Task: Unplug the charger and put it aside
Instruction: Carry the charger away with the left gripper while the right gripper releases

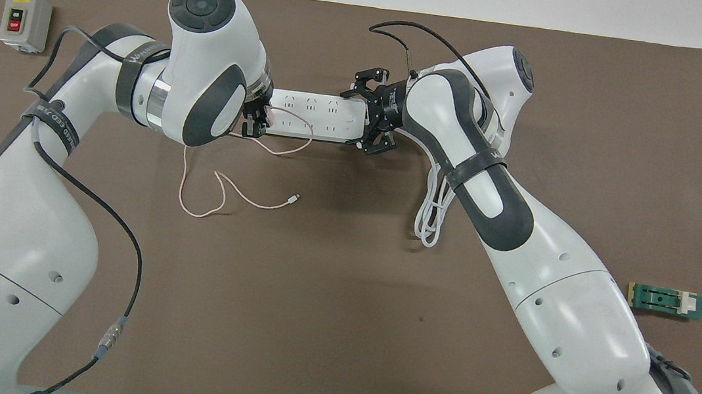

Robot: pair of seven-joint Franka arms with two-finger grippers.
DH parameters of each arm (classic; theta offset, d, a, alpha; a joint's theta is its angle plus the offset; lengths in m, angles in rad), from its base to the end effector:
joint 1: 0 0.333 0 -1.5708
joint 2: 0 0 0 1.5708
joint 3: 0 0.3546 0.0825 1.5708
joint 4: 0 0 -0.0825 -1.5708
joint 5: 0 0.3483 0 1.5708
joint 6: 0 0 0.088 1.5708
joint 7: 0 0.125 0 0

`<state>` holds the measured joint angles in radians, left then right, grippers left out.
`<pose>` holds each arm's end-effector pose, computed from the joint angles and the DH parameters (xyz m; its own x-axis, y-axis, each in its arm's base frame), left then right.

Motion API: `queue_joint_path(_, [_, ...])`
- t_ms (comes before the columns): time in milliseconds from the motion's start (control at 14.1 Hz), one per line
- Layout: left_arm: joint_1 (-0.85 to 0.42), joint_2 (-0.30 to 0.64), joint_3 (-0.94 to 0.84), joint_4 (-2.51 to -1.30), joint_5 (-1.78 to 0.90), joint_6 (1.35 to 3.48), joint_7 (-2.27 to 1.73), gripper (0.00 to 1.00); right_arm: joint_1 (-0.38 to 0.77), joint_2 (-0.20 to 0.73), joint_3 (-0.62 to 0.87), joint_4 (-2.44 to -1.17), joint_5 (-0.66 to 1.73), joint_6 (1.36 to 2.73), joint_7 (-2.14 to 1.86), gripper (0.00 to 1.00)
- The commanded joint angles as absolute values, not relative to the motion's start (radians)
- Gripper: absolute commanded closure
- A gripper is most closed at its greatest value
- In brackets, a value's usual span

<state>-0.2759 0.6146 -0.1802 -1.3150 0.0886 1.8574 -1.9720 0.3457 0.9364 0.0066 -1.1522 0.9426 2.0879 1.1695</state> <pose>0.6495 -0.2756 0.4036 0.0537 0.9985 0.0058 0.9964 -0.0532 -0.0655 0.7139 0.3167 0.2746 0.2211 -0.6574 -0.7203 -0.9723 -0.2063 -0.1102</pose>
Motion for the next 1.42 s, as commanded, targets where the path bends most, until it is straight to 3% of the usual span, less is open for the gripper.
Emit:
queue_joint_path(0, [-0.258,0.56,-0.17,-1.247,0.104,1.692,-1.916,1.0,0.342,0.917,-0.002,-1.23,0.916,2.052,1.138,0.27])
queue_joint_path(427, [-0.235,0.523,-0.161,-1.249,0.104,1.7,-1.613,1.0,0.345,0.916,-0.005,-1.227,0.914,2.046,1.144,0.25])
queue_joint_path(640, [-0.204,0.509,-0.16,-1.25,0.109,1.7,-1.367,1.0,0.345,0.908,-0.005,-1.229,0.911,2.042,1.149,0.17])
queue_joint_path(711, [-0.199,0.508,-0.161,-1.252,0.109,1.7,-1.314,1.0,0.344,0.905,-0.005,-1.229,0.911,2.04,1.15,0.04])
queue_joint_path(782, [-0.195,0.503,-0.161,-1.258,0.109,1.698,-1.257,1.0,0.344,0.9,-0.006,-1.23,0.905,2.037,1.15,0.0])
queue_joint_path(1138, [-0.083,0.451,-0.167,-1.348,0.1,1.72,-0.803,1.0,0.344,0.848,-0.024,-1.272,0.877,2.022,1.15,0.0])
queue_joint_path(1351, [0.032,0.385,-0.172,-1.469,0.092,1.736,-0.434,1.0,0.348,0.801,-0.055,-1.316,0.876,2.013,1.15,0.0])
